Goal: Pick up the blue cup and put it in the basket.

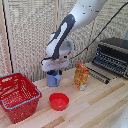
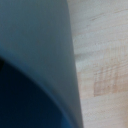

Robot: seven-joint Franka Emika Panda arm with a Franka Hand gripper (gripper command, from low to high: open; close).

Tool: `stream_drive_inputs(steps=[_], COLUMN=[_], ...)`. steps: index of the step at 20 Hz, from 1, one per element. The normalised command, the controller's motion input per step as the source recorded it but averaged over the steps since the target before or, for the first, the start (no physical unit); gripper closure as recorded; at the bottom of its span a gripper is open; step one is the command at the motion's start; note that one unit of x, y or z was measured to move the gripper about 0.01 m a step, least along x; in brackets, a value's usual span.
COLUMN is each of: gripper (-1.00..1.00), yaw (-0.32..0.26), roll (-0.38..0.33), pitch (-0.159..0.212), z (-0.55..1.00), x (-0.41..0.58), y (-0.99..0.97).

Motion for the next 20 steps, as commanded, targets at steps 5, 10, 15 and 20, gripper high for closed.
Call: stream_drive_inputs(steps=[5, 10, 15, 20], gripper=[1.0, 1.0, 1.0, 1.0], yaw=[-0.015, -0.007, 0.0, 0.0], roll=[0.0, 0.0, 0.039, 0.057], pitch=[-0.016, -0.045, -0.017, -0.002], z=[-0.05, -0.01, 0.06, 0.4], x=[0.008, -0.01, 0.01, 0.098], y=[0.0, 0.03, 0.09, 0.07])
